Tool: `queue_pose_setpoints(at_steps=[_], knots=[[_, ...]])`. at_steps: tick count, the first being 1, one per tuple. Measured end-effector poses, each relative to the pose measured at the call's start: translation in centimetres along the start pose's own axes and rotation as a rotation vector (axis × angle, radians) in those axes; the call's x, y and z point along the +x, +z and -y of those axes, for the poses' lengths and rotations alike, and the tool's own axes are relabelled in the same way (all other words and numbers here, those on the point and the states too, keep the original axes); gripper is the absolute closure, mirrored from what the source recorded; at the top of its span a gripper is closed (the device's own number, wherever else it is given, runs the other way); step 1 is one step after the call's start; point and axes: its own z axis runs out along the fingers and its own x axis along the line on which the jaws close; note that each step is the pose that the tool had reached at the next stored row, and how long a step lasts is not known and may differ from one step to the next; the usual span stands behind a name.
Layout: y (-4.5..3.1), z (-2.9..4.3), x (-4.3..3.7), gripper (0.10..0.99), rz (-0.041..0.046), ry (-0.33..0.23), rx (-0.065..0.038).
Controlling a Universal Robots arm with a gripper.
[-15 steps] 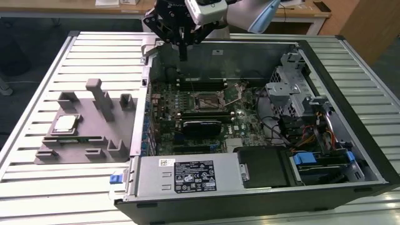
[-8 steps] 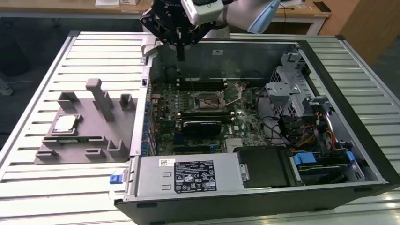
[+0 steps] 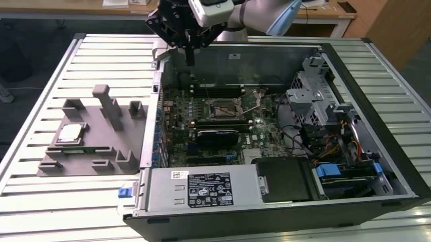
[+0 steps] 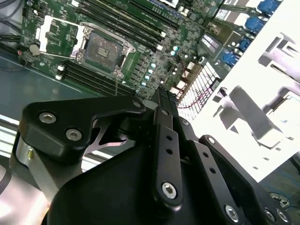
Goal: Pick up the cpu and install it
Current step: 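Reach for the cpu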
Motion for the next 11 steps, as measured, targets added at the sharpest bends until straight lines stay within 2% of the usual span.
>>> queue_pose_setpoints(at_steps=[11], knots=[[-0.02, 0.13, 1.71, 0.98, 0.0001, 0.0, 0.0]])
